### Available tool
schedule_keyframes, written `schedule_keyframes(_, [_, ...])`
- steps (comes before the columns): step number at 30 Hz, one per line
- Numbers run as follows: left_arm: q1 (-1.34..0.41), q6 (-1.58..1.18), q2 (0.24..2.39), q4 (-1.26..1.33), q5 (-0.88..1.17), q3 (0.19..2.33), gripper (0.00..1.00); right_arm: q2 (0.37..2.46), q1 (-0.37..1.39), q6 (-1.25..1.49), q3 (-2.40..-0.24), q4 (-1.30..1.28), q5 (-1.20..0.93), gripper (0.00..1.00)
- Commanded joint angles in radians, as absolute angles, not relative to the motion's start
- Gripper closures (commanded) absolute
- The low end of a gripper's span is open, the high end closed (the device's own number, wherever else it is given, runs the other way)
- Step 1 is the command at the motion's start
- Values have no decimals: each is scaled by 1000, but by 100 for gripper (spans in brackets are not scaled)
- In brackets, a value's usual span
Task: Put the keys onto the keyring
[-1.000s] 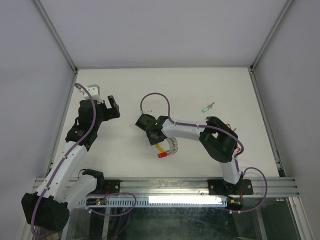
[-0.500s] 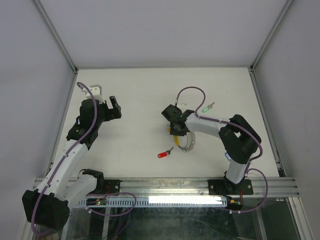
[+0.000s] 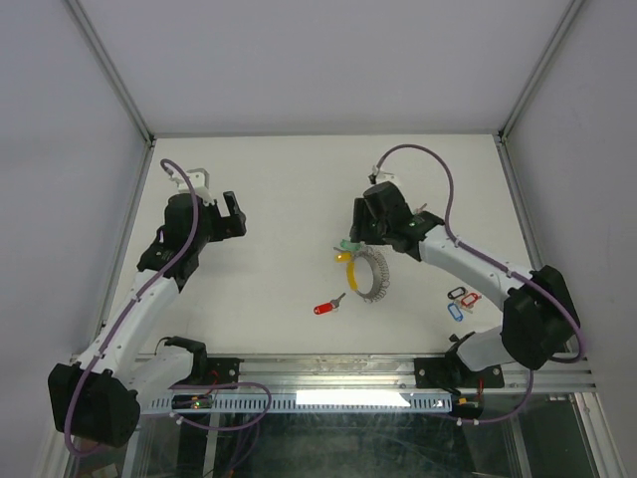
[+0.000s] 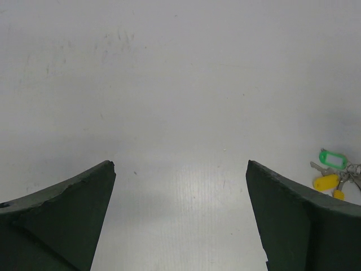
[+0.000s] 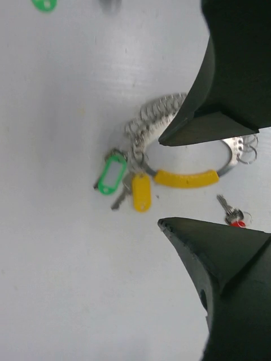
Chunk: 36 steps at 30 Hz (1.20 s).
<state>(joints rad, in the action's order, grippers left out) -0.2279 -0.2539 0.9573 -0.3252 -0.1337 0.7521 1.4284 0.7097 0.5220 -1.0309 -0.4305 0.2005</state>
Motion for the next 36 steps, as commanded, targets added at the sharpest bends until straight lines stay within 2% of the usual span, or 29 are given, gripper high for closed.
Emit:
schedule_keyframes(1, [-232, -294, 999, -299, -35, 802, 2, 1440, 569, 446, -987, -434, 134, 44])
schedule_keyframes(7, [-295, -282, 1053, -295, -38, 818, 4, 1475, 432, 460, -958, -384, 25, 48])
schedule_keyframes(15, [-299, -217, 1110, -303, -4, 853, 7, 1564, 423, 414, -1003, -343, -64, 62])
schedule_keyframes(26, [-299, -201, 1055, -328, 34, 793, 7, 1644, 452, 441, -1063, -345, -39, 63])
schedule_keyframes(36, [-319, -204, 991, -331, 44, 779, 8, 1703, 576, 476, -1095, -380, 49, 61])
